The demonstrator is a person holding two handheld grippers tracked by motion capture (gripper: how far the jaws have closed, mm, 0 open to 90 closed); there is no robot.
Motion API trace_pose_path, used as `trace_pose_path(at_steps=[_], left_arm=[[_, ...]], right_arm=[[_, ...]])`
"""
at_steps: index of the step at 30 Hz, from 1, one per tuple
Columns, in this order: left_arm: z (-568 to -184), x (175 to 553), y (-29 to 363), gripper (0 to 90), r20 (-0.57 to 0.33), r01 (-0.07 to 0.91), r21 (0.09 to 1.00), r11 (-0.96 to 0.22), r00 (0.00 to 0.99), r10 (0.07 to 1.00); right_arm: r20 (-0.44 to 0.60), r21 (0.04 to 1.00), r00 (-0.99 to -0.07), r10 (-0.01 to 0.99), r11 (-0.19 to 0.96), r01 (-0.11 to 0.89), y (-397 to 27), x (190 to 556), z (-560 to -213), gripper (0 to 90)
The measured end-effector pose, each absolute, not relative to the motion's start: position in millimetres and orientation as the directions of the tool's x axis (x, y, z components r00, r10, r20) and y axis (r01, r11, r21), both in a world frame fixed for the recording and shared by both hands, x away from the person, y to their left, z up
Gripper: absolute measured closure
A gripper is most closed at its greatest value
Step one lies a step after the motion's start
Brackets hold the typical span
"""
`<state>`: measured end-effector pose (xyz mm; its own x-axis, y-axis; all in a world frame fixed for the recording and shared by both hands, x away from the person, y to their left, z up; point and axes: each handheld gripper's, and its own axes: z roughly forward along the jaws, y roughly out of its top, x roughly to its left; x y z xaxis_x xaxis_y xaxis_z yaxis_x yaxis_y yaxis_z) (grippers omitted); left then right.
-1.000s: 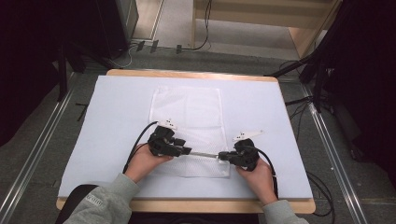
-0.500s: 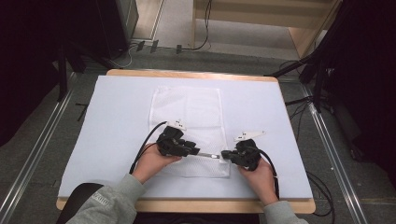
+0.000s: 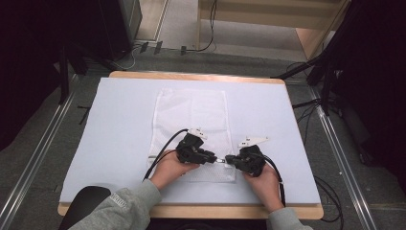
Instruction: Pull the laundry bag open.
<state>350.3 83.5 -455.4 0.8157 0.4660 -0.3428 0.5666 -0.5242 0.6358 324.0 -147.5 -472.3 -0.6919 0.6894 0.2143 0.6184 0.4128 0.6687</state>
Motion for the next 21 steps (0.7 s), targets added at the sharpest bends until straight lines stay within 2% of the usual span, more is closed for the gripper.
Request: trace_pose_path(at_steps=[8,21], left_arm=[[-467,354,77,76.8,-0.355,0.588,0.613,-0.529,0.802,0.480],[-471,352,65,77.4,-0.356,0.565,0.635,-0.527,0.819,0.449]], right_arm=[[0.202,0.677,-0.696,0.689,0.415,0.608,-148,322,-473,89.8],[0.205,0.681,-0.694,0.691,0.408,0.608,-149,321,-474,89.7]])
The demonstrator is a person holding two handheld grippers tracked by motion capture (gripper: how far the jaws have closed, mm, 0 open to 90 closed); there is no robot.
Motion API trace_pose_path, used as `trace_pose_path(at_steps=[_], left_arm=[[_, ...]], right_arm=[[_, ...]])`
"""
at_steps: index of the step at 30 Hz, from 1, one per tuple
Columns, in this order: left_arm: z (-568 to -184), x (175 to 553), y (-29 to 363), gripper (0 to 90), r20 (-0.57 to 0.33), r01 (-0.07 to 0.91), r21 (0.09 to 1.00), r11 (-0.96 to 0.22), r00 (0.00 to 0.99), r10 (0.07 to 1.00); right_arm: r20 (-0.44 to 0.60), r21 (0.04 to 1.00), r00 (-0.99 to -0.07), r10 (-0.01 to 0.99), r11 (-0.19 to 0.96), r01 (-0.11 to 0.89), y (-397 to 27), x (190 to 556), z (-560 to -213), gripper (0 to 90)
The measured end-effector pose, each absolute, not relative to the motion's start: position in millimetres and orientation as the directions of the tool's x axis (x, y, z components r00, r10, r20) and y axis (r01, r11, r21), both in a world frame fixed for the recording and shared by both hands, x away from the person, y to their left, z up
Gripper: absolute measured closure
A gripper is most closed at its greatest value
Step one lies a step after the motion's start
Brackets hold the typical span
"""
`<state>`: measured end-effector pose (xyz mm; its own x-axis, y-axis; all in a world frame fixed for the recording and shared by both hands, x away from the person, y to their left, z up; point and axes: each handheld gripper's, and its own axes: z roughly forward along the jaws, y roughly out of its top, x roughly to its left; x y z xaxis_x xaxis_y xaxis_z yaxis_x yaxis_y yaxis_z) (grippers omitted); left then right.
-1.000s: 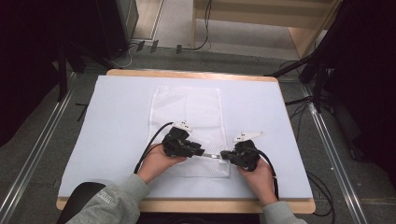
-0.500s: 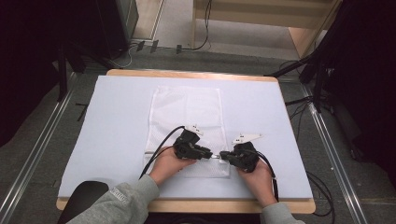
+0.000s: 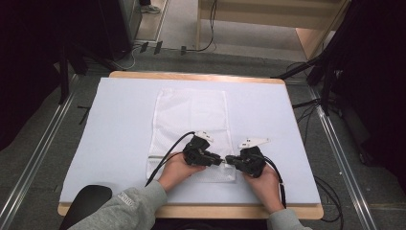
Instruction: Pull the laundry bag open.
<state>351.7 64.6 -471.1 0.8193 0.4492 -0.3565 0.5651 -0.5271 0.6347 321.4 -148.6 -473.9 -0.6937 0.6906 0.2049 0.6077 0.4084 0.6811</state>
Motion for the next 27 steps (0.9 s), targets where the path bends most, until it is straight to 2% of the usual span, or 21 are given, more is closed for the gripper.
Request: trace_pose_path(at_steps=[7,11,27], left_arm=[[-473.1,351.2,59.4,79.2,-0.348,0.552,0.644,-0.530,0.828,0.439],[-475.0,351.1,55.9,84.6,-0.344,0.548,0.644,-0.534,0.831,0.438],[-476.1,361.0,60.8,88.0,-0.453,0.634,0.588,-0.502,0.772,0.446]], right_arm=[[0.220,0.683,-0.688,0.691,0.394,0.614,-149.7,321.5,-474.8,89.6],[0.223,0.686,-0.689,0.690,0.391,0.614,-150.3,321.6,-475.3,89.6],[0.191,0.720,-0.718,0.670,0.401,0.566,-153.7,317.6,-479.3,90.0]])
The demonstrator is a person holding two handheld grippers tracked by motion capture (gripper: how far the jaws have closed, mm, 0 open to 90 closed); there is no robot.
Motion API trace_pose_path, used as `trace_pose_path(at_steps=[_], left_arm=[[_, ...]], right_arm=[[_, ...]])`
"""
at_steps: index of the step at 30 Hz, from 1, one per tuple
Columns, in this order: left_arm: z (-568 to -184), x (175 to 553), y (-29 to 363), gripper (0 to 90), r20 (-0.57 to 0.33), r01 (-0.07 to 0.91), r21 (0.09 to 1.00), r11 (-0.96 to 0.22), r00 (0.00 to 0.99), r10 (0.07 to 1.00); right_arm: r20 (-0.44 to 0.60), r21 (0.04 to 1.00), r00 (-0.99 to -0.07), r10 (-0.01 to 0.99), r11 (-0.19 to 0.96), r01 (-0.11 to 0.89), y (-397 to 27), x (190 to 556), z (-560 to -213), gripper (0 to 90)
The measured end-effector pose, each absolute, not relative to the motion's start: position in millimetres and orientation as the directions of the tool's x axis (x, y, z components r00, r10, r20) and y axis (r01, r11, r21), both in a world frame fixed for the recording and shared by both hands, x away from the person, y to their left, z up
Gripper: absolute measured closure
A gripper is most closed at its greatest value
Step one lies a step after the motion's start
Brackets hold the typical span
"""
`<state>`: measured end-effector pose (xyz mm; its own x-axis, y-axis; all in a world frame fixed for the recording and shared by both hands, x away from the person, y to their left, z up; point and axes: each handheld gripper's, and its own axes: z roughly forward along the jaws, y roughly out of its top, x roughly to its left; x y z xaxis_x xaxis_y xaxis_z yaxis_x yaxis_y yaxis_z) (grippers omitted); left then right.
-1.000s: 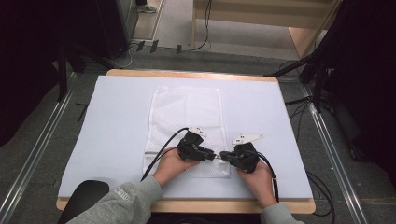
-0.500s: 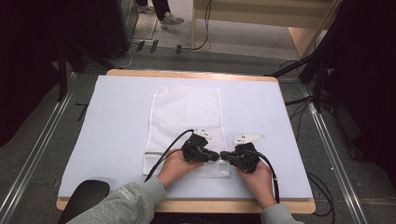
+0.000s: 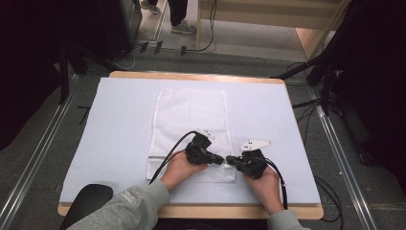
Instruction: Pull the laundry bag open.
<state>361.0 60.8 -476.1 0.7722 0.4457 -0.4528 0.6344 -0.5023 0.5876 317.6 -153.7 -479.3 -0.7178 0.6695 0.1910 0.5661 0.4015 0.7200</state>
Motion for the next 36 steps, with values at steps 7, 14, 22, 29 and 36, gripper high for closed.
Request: trace_pose_path(at_steps=[7,14,22,29,36], left_arm=[[-473,364,65,88.2,-0.461,0.648,0.567,-0.509,0.762,0.456],[-471,365,71,88.2,-0.474,0.654,0.550,-0.520,0.757,0.450],[-470,365,74,88.2,-0.464,0.648,0.540,-0.537,0.762,0.452],[-469,365,79,88.2,-0.467,0.645,0.531,-0.549,0.764,0.446],[-467,365,83,88.2,-0.469,0.649,0.527,-0.549,0.761,0.448]], right_arm=[[0.176,0.725,-0.724,0.667,0.409,0.554,-154,317,-480,90.0],[0.191,0.726,-0.722,0.665,0.400,0.560,-156,317,-481,90.0],[0.182,0.726,-0.725,0.664,0.407,0.554,-157,316,-480,90.0],[0.188,0.730,-0.724,0.664,0.399,0.555,-158,317,-481,90.0],[0.185,0.731,-0.728,0.660,0.403,0.551,-158,317,-481,90.0]])
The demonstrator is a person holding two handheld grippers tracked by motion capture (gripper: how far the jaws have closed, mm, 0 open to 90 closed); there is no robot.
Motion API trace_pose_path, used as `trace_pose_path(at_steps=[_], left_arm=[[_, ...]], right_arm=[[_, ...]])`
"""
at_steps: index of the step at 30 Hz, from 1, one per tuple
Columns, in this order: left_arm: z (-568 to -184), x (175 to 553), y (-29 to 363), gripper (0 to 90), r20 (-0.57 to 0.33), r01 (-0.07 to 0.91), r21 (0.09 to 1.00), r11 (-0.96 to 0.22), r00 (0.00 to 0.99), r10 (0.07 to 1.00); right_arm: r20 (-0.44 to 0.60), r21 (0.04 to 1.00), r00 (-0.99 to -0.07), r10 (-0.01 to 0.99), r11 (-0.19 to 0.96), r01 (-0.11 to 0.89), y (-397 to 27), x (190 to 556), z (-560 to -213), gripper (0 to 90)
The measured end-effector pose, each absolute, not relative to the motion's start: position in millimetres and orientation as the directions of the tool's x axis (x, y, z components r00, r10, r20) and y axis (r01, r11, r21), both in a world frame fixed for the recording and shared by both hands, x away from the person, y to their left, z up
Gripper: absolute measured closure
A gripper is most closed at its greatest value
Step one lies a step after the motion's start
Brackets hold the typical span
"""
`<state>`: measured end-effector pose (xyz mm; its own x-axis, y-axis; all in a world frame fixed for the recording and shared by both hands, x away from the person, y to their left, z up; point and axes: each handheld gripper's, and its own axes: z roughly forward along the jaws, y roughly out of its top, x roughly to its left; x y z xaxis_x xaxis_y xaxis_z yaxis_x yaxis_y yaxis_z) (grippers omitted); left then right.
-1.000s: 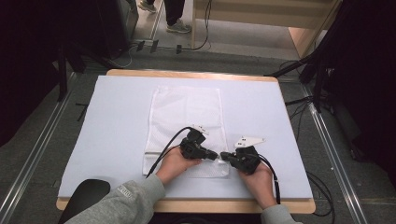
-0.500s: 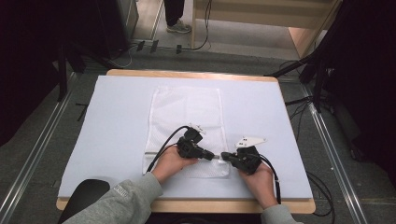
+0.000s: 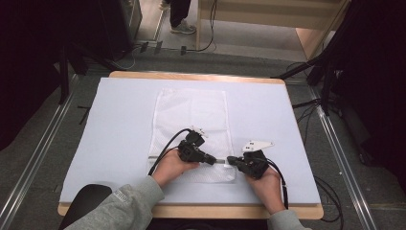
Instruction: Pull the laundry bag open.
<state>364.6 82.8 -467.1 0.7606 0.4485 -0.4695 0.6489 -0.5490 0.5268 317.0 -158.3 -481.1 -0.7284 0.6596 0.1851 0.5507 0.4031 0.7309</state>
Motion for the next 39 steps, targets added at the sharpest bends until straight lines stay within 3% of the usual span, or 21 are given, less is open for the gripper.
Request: trace_pose_path(at_steps=[39], left_arm=[[-464,362,111,88.1,-0.488,0.678,0.493,-0.546,0.734,0.471]], right_arm=[[0.199,0.725,-0.747,0.635,0.417,0.548,-161,322,-481,90.0]])
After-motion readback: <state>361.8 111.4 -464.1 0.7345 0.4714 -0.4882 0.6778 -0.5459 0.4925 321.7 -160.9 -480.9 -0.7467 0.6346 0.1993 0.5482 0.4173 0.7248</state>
